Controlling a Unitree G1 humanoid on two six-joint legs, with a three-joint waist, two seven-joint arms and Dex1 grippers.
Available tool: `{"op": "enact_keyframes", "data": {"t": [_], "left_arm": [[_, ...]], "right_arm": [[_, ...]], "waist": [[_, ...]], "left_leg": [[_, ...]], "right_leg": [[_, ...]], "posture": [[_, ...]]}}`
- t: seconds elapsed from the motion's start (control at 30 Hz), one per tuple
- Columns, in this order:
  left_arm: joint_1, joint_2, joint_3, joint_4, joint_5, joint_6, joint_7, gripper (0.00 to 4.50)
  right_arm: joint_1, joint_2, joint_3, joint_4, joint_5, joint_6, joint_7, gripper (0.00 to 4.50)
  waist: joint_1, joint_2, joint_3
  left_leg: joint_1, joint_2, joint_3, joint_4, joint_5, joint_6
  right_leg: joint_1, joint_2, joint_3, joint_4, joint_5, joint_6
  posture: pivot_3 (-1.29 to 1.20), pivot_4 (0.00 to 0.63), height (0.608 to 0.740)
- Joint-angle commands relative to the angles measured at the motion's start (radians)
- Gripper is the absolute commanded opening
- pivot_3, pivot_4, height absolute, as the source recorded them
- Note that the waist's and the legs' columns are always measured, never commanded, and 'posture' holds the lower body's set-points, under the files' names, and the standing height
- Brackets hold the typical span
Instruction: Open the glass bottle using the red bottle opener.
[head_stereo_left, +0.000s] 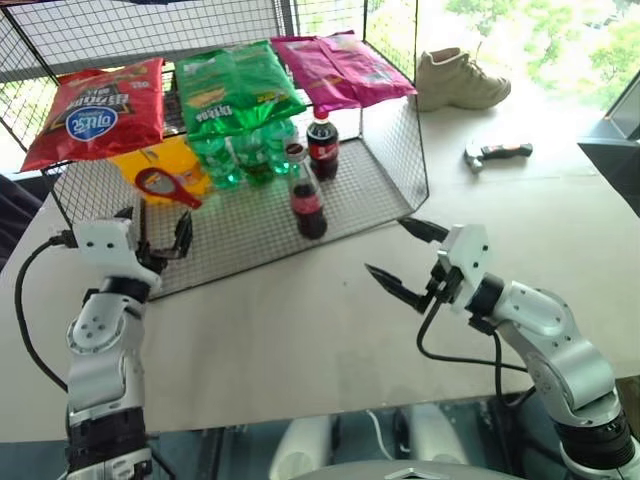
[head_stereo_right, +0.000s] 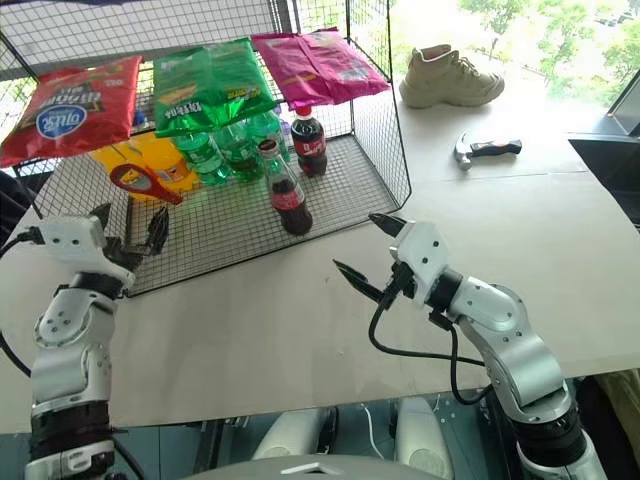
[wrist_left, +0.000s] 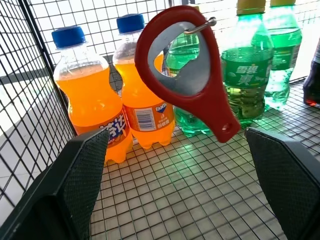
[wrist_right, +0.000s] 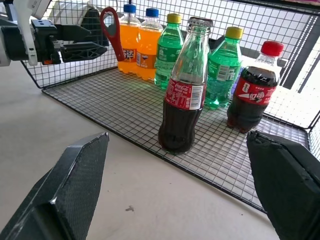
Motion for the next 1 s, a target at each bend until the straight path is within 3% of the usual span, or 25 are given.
{"op": "enact_keyframes", "data": {"t": [0.03, 0.33, 0.67, 1.0], "left_arm": [[-0.062, 0.028, -0.015, 0.039, 0.009, -0.045, -0.035, 4.50], [-0.144, 0.049, -0.031, 0.144, 0.011, -0.088, -0.077, 4.50], [-0.148, 0.047, -0.020, 0.166, -0.003, -0.124, -0.077, 4.50], [-0.112, 0.039, -0.013, 0.114, -0.031, -0.134, -0.081, 0.42]], "right_arm": [[0.021, 0.000, -0.012, -0.067, 0.045, -0.012, 0.013, 4.43], [0.046, -0.013, -0.050, -0.096, 0.167, -0.027, 0.065, 4.43], [0.038, -0.019, -0.044, -0.082, 0.174, -0.035, 0.070, 4.43], [0.028, -0.033, -0.044, -0.073, 0.180, -0.035, 0.080, 4.50]], "waist": [[-0.001, -0.001, 0.000], [-0.010, -0.002, 0.000], [-0.013, -0.003, 0.000], [-0.015, -0.003, 0.000]], "left_leg": [[0.000, 0.000, 0.000, 0.000, 0.000, 0.000], [0.001, 0.000, 0.000, 0.000, 0.000, 0.000], [0.001, 0.000, 0.000, 0.000, 0.000, 0.000], [0.001, 0.000, 0.000, 0.000, 0.000, 0.000]], "right_leg": [[0.000, 0.000, 0.000, 0.000, 0.000, 0.000], [0.000, 0.001, 0.001, 0.001, 0.000, 0.000], [0.000, 0.000, 0.001, 0.001, 0.000, 0.000], [0.000, 0.000, 0.001, 0.001, 0.000, 0.000]], "posture": [[0.00, 0.150, 0.740], [0.00, 0.150, 0.740], [0.00, 0.150, 0.740], [0.00, 0.150, 0.740]]}}
